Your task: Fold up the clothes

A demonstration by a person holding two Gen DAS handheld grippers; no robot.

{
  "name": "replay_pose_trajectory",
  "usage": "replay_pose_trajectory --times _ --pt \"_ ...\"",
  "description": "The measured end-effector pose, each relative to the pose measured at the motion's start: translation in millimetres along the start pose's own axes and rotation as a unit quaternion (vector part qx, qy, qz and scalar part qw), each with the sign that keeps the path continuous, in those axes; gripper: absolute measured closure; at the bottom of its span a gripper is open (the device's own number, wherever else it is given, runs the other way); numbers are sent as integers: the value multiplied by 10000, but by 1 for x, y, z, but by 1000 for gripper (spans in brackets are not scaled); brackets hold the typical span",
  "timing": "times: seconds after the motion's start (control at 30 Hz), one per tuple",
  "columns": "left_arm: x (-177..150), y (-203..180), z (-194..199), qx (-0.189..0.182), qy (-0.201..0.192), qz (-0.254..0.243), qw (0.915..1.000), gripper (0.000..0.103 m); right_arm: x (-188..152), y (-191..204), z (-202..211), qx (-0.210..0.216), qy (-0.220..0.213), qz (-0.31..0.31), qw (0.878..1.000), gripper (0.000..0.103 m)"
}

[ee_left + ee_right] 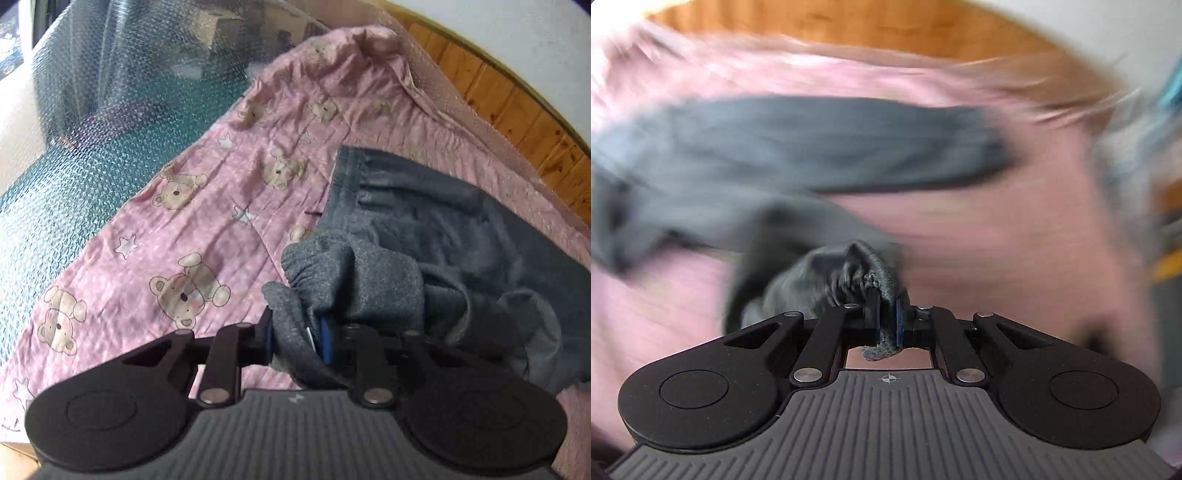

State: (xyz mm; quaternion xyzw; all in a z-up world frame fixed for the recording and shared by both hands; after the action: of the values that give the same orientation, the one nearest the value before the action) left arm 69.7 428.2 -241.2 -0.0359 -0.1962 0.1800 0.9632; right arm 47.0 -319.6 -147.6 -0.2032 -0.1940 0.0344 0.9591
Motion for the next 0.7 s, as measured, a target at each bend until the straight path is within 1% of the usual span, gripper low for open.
replay_pose_trajectory --times 0.03,0.07,0.1,0.13,0.17,0.2,0.23,0.27,0.3,0.33,0.4,0.47,0.5,0.53,0.6,0.63,0.67,0.7 --pt "-2 1 -3 20 82 -113 9999 80 -6 -19 -12 -452 143 -43 9989 90" --pt "-3 2 -7 41 164 -225 9996 80 -15 -32 -24 -722 331 -193 9967 81" --pt "-5 3 -10 64 218 -315 9992 80 -24 -42 -36 -919 526 -388 9936 77" --pt "-8 3 -13 82 187 -333 9992 80 -35 -50 -43 -870 652 -741 9913 72" --pt "-10 3 -13 67 140 -335 9993 80 -46 -54 -45 -502 672 -1241 9887 68" --pt "-12 2 -11 75 94 -349 9993 80 -57 -57 -45 -33 653 -1770 9820 62" --pt "-13 1 -10 77 51 -362 9993 80 -68 -59 -44 437 632 -2289 9704 48" --pt "-13 0 -8 60 18 -373 9993 80 -79 -58 -43 783 598 -2650 9592 44" --pt "-13 -1 -7 42 -10 -381 9993 80 -85 -52 -41 956 537 -2782 9542 44" --pt "-12 -1 -4 20 -32 -380 9993 80 -91 -43 -40 952 496 -2713 9565 41" --pt "-9 -1 3 -28 -137 -368 9992 80 -104 -27 -38 823 445 -2448 9651 34" --pt "-8 -2 6 -20 -180 -406 9990 80 -107 -7 -39 761 301 -2120 9738 33" --pt "-9 -3 7 -2 -180 -428 9989 80 -107 -3 -38 813 223 -2026 9756 33" --pt "-10 -4 6 43 -149 -449 9989 80 -104 -5 -39 963 155 -2072 9734 31" --pt "-12 -7 3 141 -106 -463 9988 80 -95 -12 -43 1460 -31 -2436 9588 27" --pt "-12 -9 2 198 -91 -461 9987 80 -88 -13 -50 1573 -30 -2545 9542 24" --pt "-10 -11 4 250 -114 -444 9986 80 -81 -13 -59 1611 21 -2609 9518 29" --pt "-7 -13 8 285 -200 -386 9986 80 -74 -10 -72 1708 232 -2551 9514 41"
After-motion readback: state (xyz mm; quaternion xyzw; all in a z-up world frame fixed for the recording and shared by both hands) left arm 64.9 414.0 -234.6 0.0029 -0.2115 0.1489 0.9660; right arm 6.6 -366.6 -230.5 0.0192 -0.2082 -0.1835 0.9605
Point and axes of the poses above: each gripper's, at about its wrist camera, not at the fingertips, and z roughly against the way its jaws point, y to its left, x to its top, the point moved 5 cm from there along -z, roughly the way its jaws point, and after that the axes turned 8 degrees about y, right-handed, at the moved point
